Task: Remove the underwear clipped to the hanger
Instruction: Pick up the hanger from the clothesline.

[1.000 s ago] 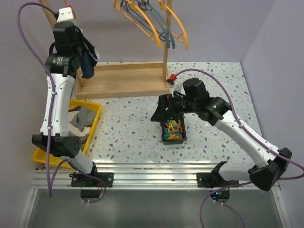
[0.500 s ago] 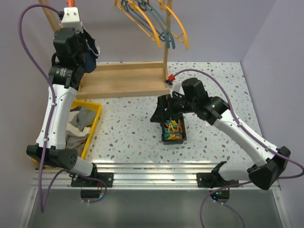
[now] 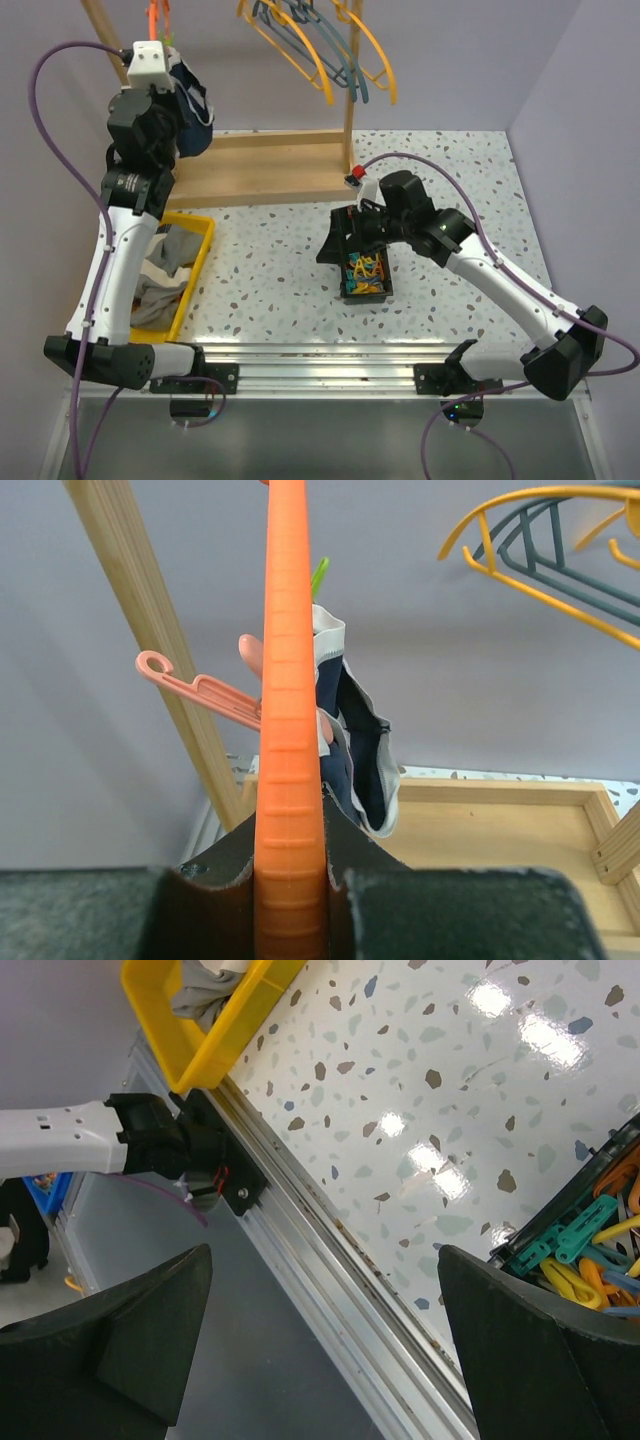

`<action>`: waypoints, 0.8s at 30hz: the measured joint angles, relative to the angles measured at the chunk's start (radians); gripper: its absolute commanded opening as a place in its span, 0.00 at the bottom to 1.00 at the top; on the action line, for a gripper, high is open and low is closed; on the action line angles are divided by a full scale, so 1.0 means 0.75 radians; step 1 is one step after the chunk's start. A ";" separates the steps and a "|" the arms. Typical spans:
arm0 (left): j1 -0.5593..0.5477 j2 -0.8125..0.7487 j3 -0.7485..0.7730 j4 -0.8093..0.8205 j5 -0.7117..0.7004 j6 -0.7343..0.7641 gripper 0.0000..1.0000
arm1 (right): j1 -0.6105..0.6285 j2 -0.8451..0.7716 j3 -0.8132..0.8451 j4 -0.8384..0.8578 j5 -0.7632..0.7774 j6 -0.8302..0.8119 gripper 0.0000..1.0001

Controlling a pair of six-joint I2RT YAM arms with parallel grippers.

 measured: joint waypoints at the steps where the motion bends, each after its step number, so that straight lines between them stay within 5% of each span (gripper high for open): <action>1: 0.000 -0.018 -0.015 0.011 0.001 0.001 0.00 | 0.000 0.000 -0.005 0.001 0.000 0.000 0.98; 11: 0.000 -0.336 -0.241 -0.038 0.209 -0.126 0.00 | 0.000 -0.006 -0.006 0.009 0.001 -0.001 0.98; 24: 0.000 -0.767 -0.439 -0.438 0.645 -0.539 0.00 | 0.000 -0.054 0.023 0.099 -0.001 0.049 0.98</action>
